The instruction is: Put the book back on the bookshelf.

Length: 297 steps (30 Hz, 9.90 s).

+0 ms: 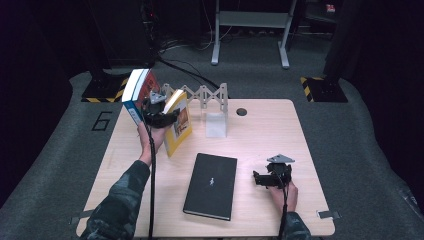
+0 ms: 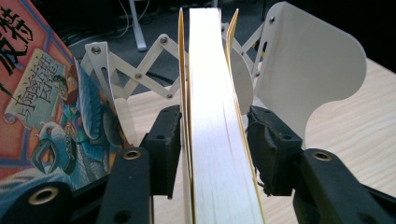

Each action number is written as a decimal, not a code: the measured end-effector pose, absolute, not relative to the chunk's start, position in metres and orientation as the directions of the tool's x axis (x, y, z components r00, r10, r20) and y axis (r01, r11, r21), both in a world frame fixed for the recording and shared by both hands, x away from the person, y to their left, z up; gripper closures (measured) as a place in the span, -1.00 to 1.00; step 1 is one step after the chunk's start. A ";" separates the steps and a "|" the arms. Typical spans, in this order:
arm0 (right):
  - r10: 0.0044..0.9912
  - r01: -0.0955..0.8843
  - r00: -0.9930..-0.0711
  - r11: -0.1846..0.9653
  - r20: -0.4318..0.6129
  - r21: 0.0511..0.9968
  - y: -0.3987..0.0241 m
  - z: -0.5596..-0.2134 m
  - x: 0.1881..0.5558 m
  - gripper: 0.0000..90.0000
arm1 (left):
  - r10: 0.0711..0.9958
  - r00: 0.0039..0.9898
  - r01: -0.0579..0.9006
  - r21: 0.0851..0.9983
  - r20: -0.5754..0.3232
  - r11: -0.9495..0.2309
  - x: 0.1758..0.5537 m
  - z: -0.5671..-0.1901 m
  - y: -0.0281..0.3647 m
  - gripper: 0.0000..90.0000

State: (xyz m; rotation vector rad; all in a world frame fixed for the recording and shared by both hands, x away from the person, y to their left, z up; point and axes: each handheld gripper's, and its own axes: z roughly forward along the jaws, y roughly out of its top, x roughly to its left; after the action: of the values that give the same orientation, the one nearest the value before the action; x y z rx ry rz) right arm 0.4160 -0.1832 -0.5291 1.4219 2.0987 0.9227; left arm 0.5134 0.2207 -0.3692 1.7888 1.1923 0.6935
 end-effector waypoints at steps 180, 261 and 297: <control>0.749 0.691 -0.609 0.339 0.261 0.638 -0.095 -0.499 0.389 -0.74 | 0.894 0.448 0.651 0.692 -0.018 -0.312 0.380 -0.519 0.207 -0.99; 0.823 0.732 -0.534 0.335 0.194 0.594 -0.183 -0.489 0.428 -0.73 | 0.867 0.491 0.656 0.693 -0.090 -0.300 0.424 -0.520 0.114 -0.98; 0.879 0.766 -0.446 0.277 0.170 0.580 -0.223 -0.485 0.439 -0.72 | 0.865 0.486 0.668 0.690 -0.121 -0.279 0.447 -0.521 0.068 -0.99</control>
State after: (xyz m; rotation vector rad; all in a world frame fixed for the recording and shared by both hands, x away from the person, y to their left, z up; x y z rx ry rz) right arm 0.4389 -0.2228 -0.4847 1.5382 2.3566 0.9070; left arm 0.4473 0.0679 -0.5206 2.0378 1.2611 0.3631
